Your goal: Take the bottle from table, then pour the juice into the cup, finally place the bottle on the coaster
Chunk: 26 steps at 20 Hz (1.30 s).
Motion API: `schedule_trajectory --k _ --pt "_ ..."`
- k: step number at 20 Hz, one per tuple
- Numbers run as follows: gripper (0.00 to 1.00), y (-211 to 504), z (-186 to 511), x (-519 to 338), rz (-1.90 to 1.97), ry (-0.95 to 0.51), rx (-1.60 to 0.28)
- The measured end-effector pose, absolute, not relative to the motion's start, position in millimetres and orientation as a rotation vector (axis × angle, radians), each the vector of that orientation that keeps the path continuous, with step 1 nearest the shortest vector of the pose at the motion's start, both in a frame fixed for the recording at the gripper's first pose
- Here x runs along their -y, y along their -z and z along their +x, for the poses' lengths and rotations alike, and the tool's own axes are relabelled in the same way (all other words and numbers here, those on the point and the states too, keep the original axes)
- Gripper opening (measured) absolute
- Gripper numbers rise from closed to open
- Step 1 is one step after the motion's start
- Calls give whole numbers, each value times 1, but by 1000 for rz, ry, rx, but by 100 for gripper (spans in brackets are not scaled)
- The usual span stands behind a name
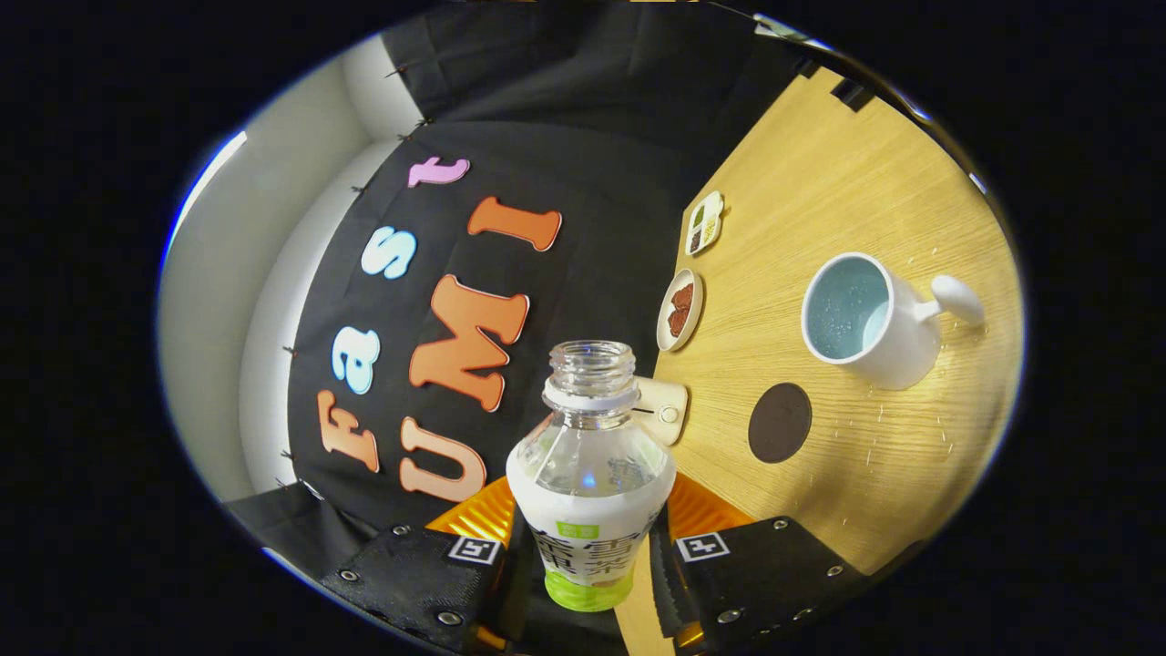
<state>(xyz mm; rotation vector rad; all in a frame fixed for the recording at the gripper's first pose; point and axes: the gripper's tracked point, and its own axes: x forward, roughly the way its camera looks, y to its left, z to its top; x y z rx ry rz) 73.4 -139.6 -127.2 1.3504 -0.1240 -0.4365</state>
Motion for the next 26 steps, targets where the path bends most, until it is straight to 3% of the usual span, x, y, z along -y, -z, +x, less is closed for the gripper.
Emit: schedule_trajectory --k 26 --pt "57 166 75 181 1754 554 164"
